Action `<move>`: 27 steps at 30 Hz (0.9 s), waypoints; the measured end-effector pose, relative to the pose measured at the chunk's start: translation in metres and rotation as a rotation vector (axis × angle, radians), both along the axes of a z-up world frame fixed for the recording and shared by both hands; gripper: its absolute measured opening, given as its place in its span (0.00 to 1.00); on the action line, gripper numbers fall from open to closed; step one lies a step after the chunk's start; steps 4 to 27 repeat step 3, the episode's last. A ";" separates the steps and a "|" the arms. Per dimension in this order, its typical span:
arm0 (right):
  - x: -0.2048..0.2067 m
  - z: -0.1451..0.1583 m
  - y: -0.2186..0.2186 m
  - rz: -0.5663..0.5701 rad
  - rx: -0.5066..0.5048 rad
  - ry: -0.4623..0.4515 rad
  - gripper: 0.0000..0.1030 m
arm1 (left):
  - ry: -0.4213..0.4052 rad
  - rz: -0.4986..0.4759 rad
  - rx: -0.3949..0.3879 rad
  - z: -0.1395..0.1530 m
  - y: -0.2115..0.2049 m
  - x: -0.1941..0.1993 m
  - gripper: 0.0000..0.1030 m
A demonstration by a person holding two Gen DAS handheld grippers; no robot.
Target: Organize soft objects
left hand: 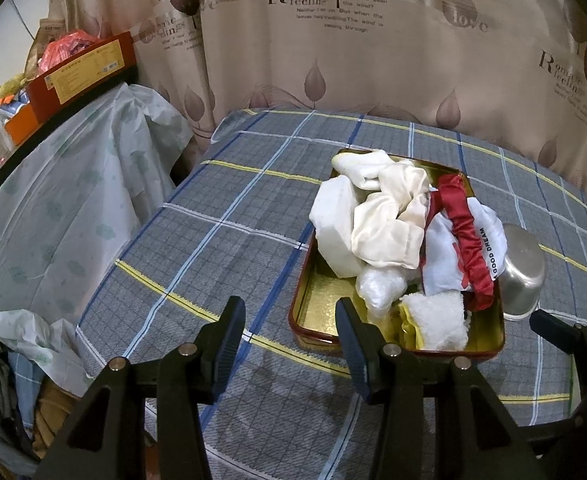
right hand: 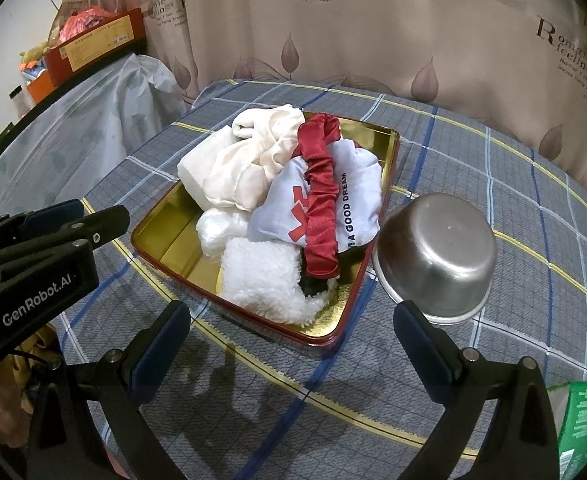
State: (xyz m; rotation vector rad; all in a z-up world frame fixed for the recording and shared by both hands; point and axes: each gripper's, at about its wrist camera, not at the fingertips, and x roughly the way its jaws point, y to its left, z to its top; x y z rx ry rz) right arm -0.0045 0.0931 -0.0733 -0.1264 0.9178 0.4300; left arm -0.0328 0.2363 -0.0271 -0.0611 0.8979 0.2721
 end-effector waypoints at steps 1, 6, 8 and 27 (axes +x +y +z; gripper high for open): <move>0.000 0.000 0.000 0.000 0.001 -0.001 0.98 | -0.001 -0.001 -0.001 0.000 0.000 0.000 0.46; -0.001 0.002 -0.001 0.002 -0.002 -0.007 0.98 | 0.003 0.004 0.000 0.000 0.000 0.000 0.46; -0.001 0.002 -0.001 0.002 -0.002 -0.007 0.98 | 0.003 0.004 0.000 0.000 0.000 0.000 0.46; -0.001 0.002 -0.001 0.002 -0.002 -0.007 0.98 | 0.003 0.004 0.000 0.000 0.000 0.000 0.46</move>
